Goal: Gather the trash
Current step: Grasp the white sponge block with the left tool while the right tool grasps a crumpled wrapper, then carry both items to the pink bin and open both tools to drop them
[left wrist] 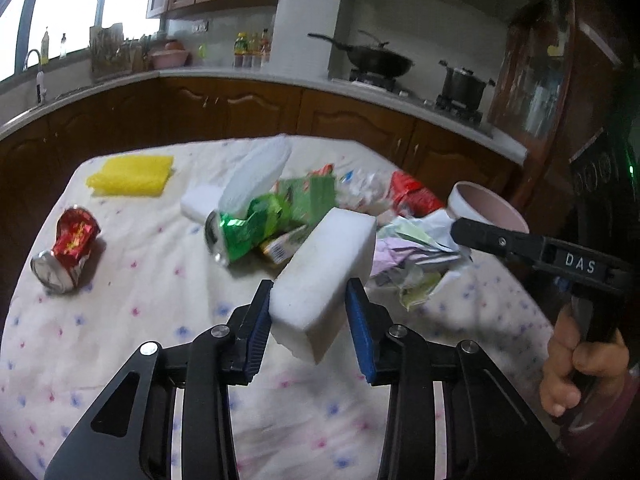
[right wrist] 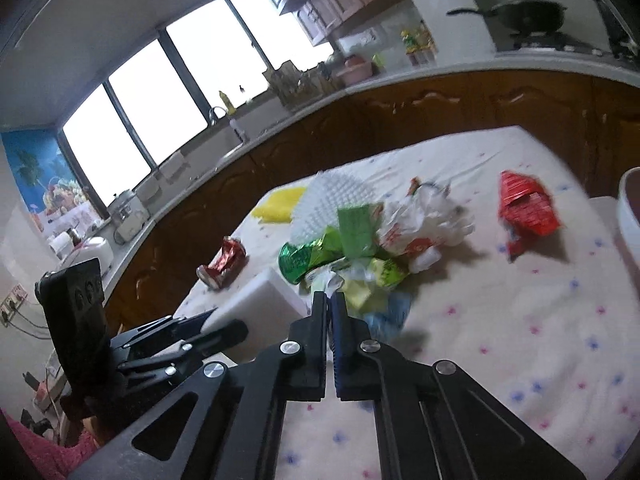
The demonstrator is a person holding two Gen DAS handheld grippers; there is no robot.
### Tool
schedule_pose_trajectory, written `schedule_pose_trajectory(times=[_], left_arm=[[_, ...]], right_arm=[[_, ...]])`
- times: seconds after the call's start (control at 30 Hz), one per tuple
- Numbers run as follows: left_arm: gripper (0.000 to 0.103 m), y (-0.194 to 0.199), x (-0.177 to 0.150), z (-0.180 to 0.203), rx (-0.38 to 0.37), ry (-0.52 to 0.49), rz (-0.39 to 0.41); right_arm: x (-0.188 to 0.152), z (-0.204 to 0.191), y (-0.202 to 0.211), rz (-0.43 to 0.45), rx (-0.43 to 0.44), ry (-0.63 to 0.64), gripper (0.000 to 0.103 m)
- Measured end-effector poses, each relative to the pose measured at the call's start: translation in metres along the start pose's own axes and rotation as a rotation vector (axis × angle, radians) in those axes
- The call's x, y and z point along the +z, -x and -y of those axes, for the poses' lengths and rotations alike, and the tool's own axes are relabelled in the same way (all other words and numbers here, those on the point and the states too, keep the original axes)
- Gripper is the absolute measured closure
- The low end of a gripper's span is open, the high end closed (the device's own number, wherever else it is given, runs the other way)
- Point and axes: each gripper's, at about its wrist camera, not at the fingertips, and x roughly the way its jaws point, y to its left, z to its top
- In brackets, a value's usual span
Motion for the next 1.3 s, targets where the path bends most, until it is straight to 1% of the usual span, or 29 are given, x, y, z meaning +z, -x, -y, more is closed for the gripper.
schedule_pose_trajectory(times=[0.2,0.37,0.47,0.67,0.87,1.07,1.3], left_arm=[[0.068,-0.004,0.014,0.027,-0.035,-0.018,0.024],[0.068,-0.019,0.026,0.055,-0.079,-0.031,0.008],[0.068,-0.029,0.031,0.071,-0.093,-0.044,-0.006],[0.068,-0.051,0.046,0.110,-0.116,-0.084,-0.033],[0.068,-0.072,0.066,0.151,-0.162,-0.125,-0.043],[0.068,-0.098,0.090,0.195,-0.213,-0.166,-0.050],[0.068,-0.147,0.119,0.241,-0.257,-0.188,-0.094]], right_arm=[[0.005,0.020,0.042,0.078,-0.057,-0.027,0.101],[0.010,0.043,0.075,0.138,-0.120,-0.056,0.101],[0.013,0.059,0.094,0.170,-0.173,-0.071,0.101],[0.014,0.091,0.127,0.235,-0.249,-0.114,0.101],[0.022,0.124,0.158,0.291,-0.321,-0.155,0.101],[0.039,0.159,0.177,0.325,-0.387,-0.184,0.101],[0.058,0.197,0.178,0.327,-0.445,-0.206,0.101]])
